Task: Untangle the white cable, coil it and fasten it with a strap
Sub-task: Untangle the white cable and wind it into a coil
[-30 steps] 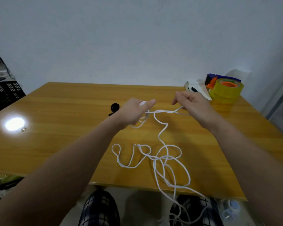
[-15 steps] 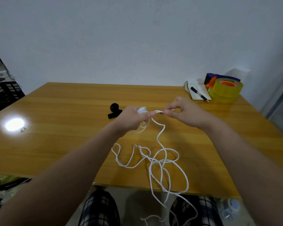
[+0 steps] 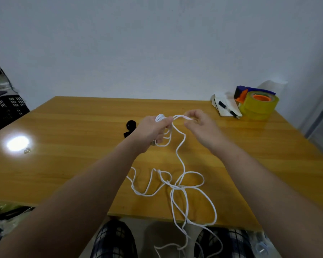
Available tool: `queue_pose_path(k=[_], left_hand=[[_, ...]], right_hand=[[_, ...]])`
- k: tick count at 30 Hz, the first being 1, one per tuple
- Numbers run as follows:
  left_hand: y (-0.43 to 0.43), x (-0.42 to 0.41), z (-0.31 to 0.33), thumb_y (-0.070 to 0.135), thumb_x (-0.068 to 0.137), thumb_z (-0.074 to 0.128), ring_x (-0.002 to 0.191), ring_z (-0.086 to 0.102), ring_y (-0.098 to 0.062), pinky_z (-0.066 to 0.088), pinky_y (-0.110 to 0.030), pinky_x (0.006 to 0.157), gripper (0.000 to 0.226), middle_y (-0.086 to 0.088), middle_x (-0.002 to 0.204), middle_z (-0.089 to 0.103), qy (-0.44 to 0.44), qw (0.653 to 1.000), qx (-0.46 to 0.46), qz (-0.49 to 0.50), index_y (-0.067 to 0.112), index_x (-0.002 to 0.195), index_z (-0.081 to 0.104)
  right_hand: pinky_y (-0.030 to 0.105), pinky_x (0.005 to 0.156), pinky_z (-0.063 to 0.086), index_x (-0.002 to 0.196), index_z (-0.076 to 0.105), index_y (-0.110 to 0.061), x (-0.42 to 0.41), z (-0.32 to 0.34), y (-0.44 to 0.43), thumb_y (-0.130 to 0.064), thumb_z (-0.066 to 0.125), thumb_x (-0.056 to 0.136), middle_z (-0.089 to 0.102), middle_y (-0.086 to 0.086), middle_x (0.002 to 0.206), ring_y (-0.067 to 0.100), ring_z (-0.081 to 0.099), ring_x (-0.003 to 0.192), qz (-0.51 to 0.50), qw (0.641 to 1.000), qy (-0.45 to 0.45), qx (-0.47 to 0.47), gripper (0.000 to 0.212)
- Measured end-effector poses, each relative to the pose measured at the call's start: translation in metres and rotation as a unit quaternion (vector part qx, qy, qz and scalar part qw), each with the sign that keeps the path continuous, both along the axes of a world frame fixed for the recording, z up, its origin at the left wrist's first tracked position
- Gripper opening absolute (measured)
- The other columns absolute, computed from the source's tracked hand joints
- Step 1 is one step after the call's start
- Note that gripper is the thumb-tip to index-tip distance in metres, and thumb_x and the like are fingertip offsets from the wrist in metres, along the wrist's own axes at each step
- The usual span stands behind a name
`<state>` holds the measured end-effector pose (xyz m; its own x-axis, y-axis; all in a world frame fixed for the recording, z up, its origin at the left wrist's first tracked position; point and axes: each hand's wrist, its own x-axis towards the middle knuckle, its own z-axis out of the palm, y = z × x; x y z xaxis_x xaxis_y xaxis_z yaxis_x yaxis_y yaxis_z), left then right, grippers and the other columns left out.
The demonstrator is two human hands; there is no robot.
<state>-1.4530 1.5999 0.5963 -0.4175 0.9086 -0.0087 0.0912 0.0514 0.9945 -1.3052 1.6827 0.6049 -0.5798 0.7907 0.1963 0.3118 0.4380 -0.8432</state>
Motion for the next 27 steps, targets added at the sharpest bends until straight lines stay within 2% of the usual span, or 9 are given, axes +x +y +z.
queue_pose_path(k=[2,4,7,10,14,16,19,22,27], left_hand=[[0.001,-0.009,-0.015,0.031,0.089,0.064,0.037,0.030,-0.011,0.026,-0.026,0.048,0.035,0.005,0.042,0.033,0.040,0.997,-0.026,0.066,0.012,0.061,0.054],[-0.002,-0.016,-0.032,0.033,0.088,0.064,0.038,0.034,-0.014,0.028,-0.026,0.048,0.036,0.001,0.042,0.035,0.067,0.989,-0.053,0.120,0.011,0.061,0.053],[-0.009,-0.020,-0.052,0.031,0.089,0.062,0.043,0.035,-0.018,0.027,-0.025,0.046,0.038,-0.002,0.046,0.034,0.095,0.974,-0.078,0.192,0.008,0.063,0.048],[-0.016,-0.021,-0.062,0.027,0.090,0.062,0.047,0.034,-0.018,0.026,-0.029,0.050,0.041,-0.001,0.046,0.034,0.099,0.963,-0.069,0.239,0.012,0.057,0.043],[-0.024,-0.022,-0.058,0.024,0.090,0.060,0.049,0.032,-0.017,0.026,-0.026,0.047,0.037,-0.004,0.053,0.033,0.050,0.960,-0.016,0.274,0.012,0.059,0.044],[-0.024,-0.024,-0.044,0.024,0.091,0.059,0.048,0.032,-0.017,0.025,-0.019,0.040,0.032,-0.006,0.056,0.035,0.021,0.960,0.021,0.278,0.010,0.064,0.048],[-0.015,-0.021,-0.009,0.025,0.089,0.061,0.042,0.033,-0.014,0.025,-0.017,0.040,0.030,-0.005,0.055,0.038,-0.006,0.964,0.063,0.259,0.013,0.063,0.051],[0.001,-0.008,0.030,0.025,0.089,0.061,0.036,0.032,-0.011,0.026,-0.025,0.046,0.028,0.002,0.046,0.036,0.008,0.975,0.103,0.198,0.014,0.065,0.052],[0.017,-0.001,0.048,0.026,0.090,0.061,0.041,0.031,-0.012,0.026,-0.023,0.043,0.030,0.003,0.048,0.036,0.028,0.979,0.115,0.166,0.013,0.065,0.052]], right_hand=[[0.041,0.111,0.020,0.130,0.039,-0.029,0.003,-0.010,-0.012,-0.048,0.062,0.081,0.028,0.001,0.147,0.021,0.024,0.137,-0.025,0.985,-0.114,0.124,0.058],[0.044,0.114,0.013,0.130,0.033,-0.031,0.008,-0.017,-0.032,-0.065,0.062,0.072,0.009,0.001,0.154,0.021,0.009,0.142,0.035,0.971,-0.161,0.174,0.074],[0.046,0.111,0.020,0.129,0.033,-0.035,0.017,-0.035,-0.054,-0.077,0.061,0.061,0.009,0.001,0.152,0.025,0.009,0.141,0.205,0.910,-0.317,0.172,0.085],[0.039,0.100,0.037,0.134,0.035,-0.032,0.014,-0.049,-0.053,-0.066,0.069,0.063,0.032,0.009,0.138,0.031,0.034,0.127,0.282,0.831,-0.437,0.197,0.086],[0.032,0.070,0.043,0.101,0.062,-0.009,0.003,-0.044,-0.029,-0.021,0.061,0.083,0.065,0.013,0.099,0.031,0.061,0.095,0.247,0.853,-0.405,0.215,0.021],[0.031,0.064,0.040,0.094,0.063,-0.003,0.003,-0.030,-0.005,-0.017,0.053,0.090,0.066,0.017,0.094,0.033,0.062,0.090,0.163,0.887,-0.370,0.223,0.018],[0.030,0.055,0.050,0.094,0.062,-0.006,0.000,0.010,0.031,-0.010,0.051,0.092,0.065,0.013,0.083,0.020,0.067,0.071,0.019,0.985,-0.144,0.092,0.011],[0.019,0.040,0.044,0.100,0.057,-0.006,-0.012,0.050,0.054,-0.010,0.048,0.094,0.063,0.014,0.089,0.016,0.060,0.057,-0.101,0.993,0.041,0.038,0.012],[0.032,0.071,0.035,0.109,0.053,-0.003,-0.010,0.045,0.072,-0.018,0.045,0.096,0.059,0.017,0.111,0.034,0.054,0.100,-0.155,0.951,-0.127,0.236,0.021]])
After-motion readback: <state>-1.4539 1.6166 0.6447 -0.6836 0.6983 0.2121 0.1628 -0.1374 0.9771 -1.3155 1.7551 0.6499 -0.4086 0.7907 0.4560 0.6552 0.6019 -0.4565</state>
